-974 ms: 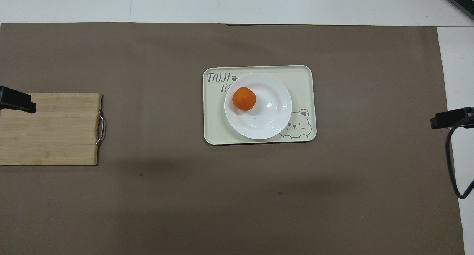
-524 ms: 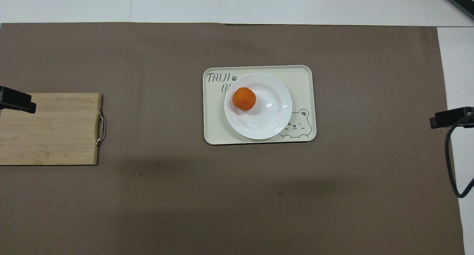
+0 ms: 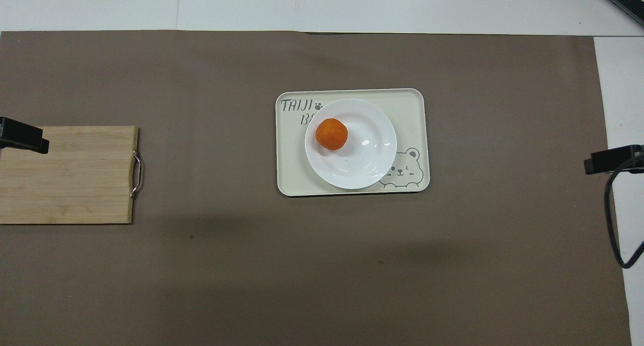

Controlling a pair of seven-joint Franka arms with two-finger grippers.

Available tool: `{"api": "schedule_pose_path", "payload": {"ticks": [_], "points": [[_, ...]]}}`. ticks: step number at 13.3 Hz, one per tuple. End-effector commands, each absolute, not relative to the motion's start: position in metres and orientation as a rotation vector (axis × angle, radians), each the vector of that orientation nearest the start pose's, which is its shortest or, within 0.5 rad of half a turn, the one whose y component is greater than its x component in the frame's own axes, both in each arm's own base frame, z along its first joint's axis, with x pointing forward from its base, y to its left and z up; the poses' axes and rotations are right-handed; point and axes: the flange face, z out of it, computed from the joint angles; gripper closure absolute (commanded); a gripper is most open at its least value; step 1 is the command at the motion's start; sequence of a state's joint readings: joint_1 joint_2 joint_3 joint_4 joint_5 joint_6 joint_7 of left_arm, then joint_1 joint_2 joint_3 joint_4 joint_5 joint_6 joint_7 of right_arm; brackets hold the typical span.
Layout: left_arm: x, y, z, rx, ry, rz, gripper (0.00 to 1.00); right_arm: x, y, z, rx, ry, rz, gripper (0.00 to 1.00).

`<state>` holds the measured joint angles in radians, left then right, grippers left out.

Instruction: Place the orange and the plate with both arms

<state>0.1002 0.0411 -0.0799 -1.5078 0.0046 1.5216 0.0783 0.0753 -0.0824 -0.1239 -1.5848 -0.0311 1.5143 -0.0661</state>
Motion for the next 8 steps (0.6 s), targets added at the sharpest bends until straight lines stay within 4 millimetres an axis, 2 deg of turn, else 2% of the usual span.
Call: {"api": "schedule_pose_path", "payload": {"ticks": [1,8], "points": [[0.5604,0.0128,0.6277,-3.128,0.110,0.039,0.00,0.5237,-0.0264,0.6671,-3.152,-0.008,-0.037,0.00],[0.5604,0.0128,0.6277,-3.128,0.110,0.039,0.00,0.5225,-0.0248,0.6639,-3.135,-0.007,-0.043,0.00]]}}
